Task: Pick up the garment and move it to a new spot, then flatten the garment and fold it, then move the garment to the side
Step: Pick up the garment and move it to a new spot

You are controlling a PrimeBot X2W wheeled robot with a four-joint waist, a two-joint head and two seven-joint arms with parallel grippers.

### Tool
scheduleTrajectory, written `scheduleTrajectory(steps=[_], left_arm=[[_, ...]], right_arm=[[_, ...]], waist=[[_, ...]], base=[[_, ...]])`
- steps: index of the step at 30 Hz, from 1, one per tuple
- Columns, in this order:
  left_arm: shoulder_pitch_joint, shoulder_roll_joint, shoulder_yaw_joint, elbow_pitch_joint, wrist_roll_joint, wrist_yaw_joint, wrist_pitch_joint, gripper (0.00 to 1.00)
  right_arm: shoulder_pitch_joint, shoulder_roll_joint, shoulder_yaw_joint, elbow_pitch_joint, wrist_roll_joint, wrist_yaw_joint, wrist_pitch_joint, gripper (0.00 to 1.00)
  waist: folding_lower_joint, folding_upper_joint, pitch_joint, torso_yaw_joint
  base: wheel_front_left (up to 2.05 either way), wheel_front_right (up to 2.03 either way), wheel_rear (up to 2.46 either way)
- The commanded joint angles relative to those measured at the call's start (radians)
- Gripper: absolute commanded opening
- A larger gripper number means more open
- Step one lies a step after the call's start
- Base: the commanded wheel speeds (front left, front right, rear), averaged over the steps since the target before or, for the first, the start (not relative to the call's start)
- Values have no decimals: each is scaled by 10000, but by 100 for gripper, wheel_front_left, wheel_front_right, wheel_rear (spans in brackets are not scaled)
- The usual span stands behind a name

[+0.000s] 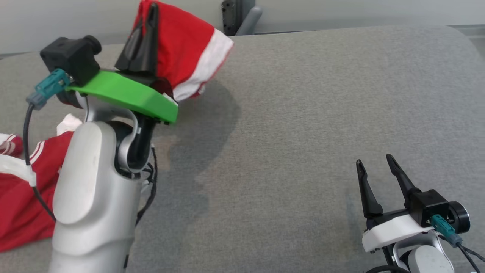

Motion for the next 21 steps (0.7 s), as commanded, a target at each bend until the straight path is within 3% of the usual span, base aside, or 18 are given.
scheduleTrajectory(steps=[1,7,11,15,19,21], left_arm=[[336,-70,-142,-483,-211,-6,176,0],[1419,-221,-1223,-2837,-1392,456,1106,0],[1960,-236,-2237,-3363,-2320,964,1427,0],[2230,-190,-2589,-1900,-2195,1406,1386,0],[1940,638,-2672,377,-1087,1558,812,0],[1936,681,-2677,1526,-998,1548,510,0]], right_arm=[[103,-26,-26,-18,37,-7,-11,100],[113,13,-156,-31,94,-7,-11,100],[52,33,-175,-10,171,-7,-11,100],[-99,47,-83,31,324,-7,-11,100],[-212,45,15,94,532,-7,-13,100],[-211,46,-21,109,542,-7,-11,100]], waist=[[1,1,-186,-769],[1,1,-8,-1477],[1,1,178,-1804],[1,1,378,-2075],[1,1,529,-2319],[1,1,563,-2376]], base=[[0,0,0],[0,0,0],[0,0,0],[0,0,0],[0,0,0],[0,0,0]])
